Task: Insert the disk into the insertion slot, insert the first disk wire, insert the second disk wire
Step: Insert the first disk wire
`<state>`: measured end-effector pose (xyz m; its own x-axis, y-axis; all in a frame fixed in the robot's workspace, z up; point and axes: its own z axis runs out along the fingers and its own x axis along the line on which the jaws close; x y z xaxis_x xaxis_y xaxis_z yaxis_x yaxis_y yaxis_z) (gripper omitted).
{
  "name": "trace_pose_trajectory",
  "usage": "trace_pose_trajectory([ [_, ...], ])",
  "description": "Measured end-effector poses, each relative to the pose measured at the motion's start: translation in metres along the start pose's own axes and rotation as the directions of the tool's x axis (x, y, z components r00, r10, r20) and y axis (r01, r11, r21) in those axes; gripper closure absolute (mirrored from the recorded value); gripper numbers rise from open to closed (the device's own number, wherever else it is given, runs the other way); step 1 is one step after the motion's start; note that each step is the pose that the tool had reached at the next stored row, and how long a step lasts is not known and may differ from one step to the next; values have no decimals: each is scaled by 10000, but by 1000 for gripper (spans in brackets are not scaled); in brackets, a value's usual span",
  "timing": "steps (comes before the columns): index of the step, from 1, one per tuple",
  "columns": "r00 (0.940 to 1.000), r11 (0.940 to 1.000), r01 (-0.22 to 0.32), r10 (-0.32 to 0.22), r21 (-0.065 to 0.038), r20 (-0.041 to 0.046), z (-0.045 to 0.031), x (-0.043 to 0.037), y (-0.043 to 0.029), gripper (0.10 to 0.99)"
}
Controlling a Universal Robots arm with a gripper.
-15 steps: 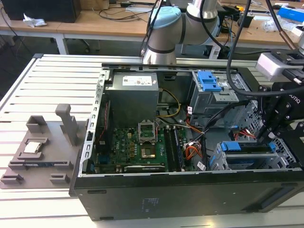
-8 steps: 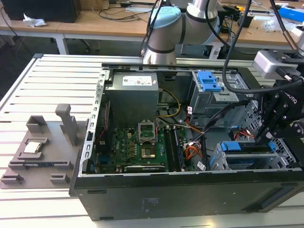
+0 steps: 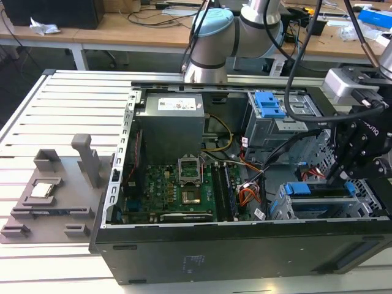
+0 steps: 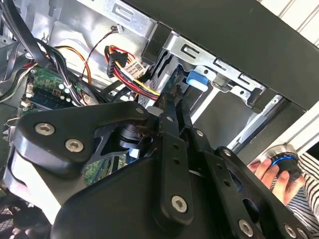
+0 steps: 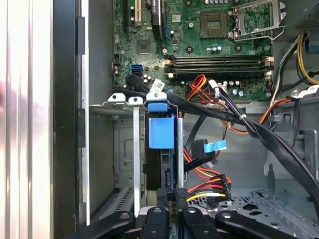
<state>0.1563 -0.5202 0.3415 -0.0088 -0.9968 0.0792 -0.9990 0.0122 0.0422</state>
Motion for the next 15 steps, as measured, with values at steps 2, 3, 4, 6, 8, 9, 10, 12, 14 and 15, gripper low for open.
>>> trace_pose_trajectory([
  [2, 10000, 10000, 2, -2, 1, -2, 8, -1, 4, 918],
  [3, 10000, 10000, 2, -2, 1, -2, 11, -1, 4, 918],
  [4, 10000, 10000, 0, 0, 0, -1, 15, -1, 4, 918],
  [6, 10000, 10000, -1, 1, -1, 0, 18, -1, 0, 918],
  [8, 10000, 10000, 1, -1, 0, 11, 24, -3, -12, 918],
  [9, 10000, 10000, 1, -1, -1, 15, 26, -3, -17, 918],
  [10, 10000, 10000, -1, 1, -2, 9, 23, -2, -20, 918],
  [12, 10000, 10000, -1, 1, 0, 2, 20, -2, -21, 918],
  [14, 10000, 10000, 1, -1, 1, 2, 25, 3, -21, 918],
  [15, 10000, 10000, 1, -1, 2, 5, 32, 10, -16, 918],
])
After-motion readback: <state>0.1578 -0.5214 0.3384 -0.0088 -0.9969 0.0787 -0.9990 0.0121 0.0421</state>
